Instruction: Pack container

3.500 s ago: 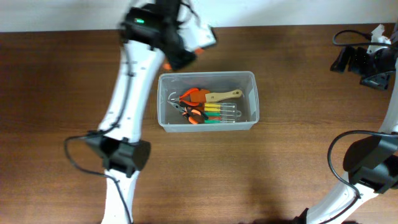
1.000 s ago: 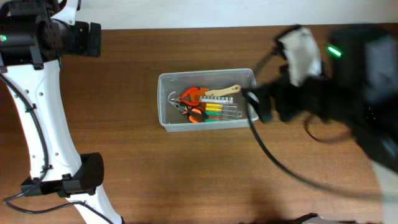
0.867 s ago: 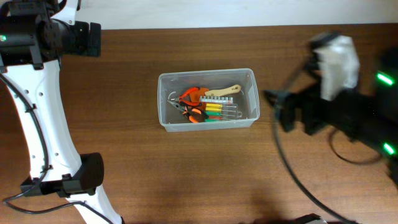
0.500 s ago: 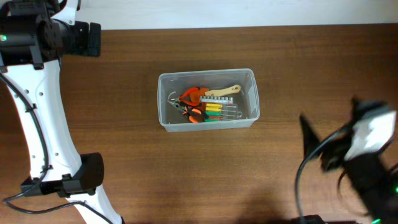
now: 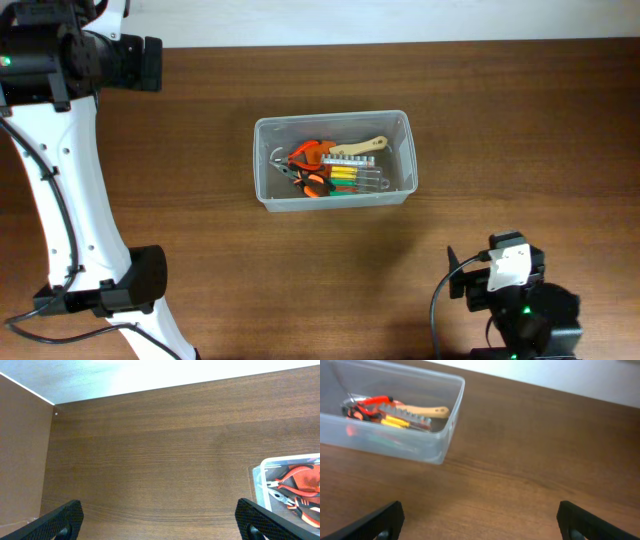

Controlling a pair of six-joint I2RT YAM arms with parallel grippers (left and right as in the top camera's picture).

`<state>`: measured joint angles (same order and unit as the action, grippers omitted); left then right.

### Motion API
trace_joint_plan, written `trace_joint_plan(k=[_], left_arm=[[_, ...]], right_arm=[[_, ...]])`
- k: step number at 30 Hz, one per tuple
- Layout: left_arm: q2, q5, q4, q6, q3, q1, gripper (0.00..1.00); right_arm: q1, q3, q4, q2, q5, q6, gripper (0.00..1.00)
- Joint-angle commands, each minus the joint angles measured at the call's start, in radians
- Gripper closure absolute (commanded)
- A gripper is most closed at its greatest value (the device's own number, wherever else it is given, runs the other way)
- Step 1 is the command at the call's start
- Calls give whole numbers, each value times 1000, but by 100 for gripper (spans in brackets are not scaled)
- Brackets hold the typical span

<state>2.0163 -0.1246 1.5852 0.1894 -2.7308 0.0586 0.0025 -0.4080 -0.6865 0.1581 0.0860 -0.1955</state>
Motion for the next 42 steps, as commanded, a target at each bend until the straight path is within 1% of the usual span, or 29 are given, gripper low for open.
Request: trace_joint_plan(k=[1,9,35,42], left_arm=[[-2,-4,-1,-10,1,3,1],[-2,-4,-1,-10,1,3,1],[-5,-4,-1,-10,1,1,1],[-52,-4,-1,-10,2,-42,1]], right_arm=[[-9,98,32,-73,-8,-6,2],[-10,248,63,-150,-9,-6,1],[-10,250,60,-154,-13,-7,1],[-10,250,60,-154,-13,-7,1]])
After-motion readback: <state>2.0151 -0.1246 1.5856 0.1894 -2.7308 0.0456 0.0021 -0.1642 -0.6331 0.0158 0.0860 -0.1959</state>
